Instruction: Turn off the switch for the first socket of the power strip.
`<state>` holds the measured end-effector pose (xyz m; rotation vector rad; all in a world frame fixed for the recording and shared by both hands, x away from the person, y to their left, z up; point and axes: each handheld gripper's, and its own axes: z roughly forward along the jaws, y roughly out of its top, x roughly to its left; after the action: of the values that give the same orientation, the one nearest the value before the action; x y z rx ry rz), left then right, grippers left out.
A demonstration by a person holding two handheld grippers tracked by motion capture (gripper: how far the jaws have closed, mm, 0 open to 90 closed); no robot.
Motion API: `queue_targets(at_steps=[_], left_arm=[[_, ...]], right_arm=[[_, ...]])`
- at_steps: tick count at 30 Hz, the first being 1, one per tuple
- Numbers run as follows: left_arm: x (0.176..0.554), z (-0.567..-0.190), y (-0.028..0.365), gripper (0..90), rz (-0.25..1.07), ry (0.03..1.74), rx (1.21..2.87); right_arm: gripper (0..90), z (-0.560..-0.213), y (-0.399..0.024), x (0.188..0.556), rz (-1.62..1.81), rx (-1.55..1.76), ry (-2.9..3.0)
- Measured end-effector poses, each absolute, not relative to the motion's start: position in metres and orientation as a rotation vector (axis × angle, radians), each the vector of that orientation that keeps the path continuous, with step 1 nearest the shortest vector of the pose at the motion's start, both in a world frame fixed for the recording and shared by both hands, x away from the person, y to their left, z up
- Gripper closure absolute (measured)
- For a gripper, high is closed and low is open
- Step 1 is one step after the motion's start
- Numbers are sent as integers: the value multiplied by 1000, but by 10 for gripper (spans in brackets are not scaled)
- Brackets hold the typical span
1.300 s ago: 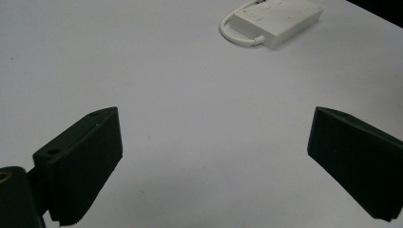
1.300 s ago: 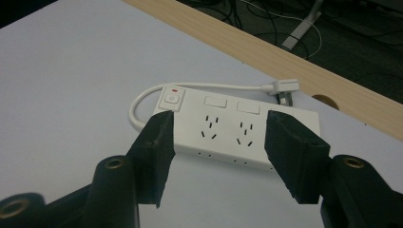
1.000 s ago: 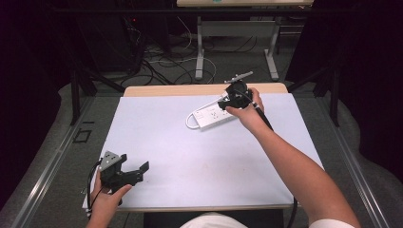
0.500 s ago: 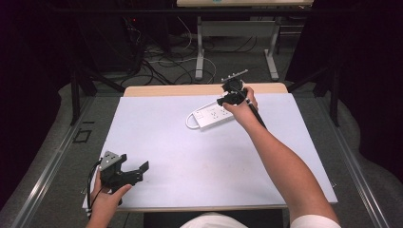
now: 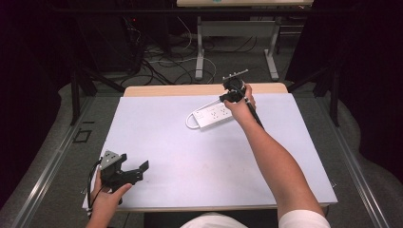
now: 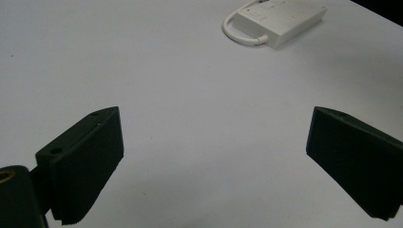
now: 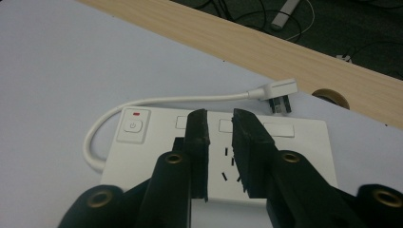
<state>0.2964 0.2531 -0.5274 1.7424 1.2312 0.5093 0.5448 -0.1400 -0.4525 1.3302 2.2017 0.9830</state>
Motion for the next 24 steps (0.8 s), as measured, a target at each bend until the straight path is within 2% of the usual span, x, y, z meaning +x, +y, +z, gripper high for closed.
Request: queue_targets(at_steps=[11,24], left_arm=[[299,-528,252,52,499,1229,1744],[300,-528,251,55,491,1230,1739]], right_arm=[[895,-464,-135,556,1011,1316,2183],[900,-483,-135,569,1017,1364,2165]])
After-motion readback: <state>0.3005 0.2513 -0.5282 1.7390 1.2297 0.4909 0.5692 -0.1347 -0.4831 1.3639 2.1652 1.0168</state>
